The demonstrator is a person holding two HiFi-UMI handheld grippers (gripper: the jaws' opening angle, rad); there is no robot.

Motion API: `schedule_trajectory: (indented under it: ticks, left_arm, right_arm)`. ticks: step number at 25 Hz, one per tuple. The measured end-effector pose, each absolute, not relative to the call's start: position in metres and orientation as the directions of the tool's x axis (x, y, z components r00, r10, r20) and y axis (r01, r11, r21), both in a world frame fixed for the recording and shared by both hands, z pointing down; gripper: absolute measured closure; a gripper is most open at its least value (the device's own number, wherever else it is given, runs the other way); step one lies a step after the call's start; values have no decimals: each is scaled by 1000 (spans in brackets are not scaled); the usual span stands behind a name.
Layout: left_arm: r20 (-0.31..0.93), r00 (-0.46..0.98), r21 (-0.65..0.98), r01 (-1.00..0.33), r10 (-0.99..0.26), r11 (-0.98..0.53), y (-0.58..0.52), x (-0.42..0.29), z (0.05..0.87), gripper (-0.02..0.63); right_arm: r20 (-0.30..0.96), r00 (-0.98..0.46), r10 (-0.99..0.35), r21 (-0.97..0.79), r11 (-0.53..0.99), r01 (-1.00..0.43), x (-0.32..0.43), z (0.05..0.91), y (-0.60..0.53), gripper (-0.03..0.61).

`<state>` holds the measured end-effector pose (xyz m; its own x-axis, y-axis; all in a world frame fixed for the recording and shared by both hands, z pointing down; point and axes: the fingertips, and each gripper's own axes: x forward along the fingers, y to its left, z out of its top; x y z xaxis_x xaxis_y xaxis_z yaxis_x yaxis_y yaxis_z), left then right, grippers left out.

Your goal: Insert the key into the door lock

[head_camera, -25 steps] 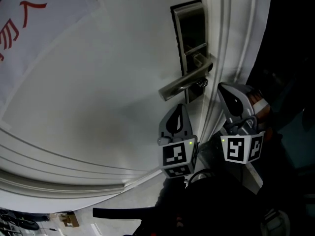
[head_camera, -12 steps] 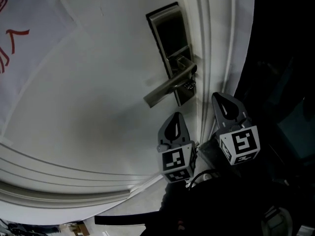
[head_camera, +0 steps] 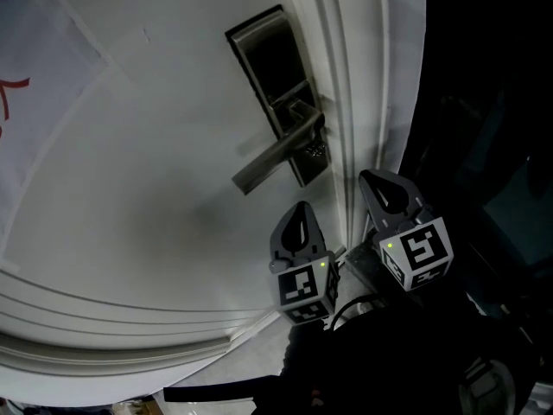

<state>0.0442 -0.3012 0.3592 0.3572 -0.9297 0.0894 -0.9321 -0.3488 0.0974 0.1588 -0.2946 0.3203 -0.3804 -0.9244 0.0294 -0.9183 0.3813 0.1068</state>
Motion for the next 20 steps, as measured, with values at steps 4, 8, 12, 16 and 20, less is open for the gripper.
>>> schedule_trajectory:
  ticks: [4, 8, 12, 16, 20]
  left_arm:
    - [89, 358, 98, -932, -929, -350, -301, 45, 358, 612]
    - [91, 358, 110, -931, -929, -348, -300, 45, 358, 612]
    - [78, 360, 100, -931, -930, -352, -300, 46, 357, 612]
    - [75, 362, 105, -930, -929, -353, -299, 47, 356, 612]
    - [74, 364, 107, -928, -928, -356, -300, 47, 356, 612]
  right_arm:
    - [30, -393, -919, 116, 394, -912, 156, 320, -294, 578]
    - [33, -402, -915, 122, 403, -907, 154, 319, -293, 578]
    - [36, -402, -915, 132, 403, -905, 152, 320, -293, 578]
    - [37, -402, -915, 146, 403, -904, 149, 320, -293, 578]
    - [31, -412, -911, 150, 412, -899, 147, 319, -292, 578]
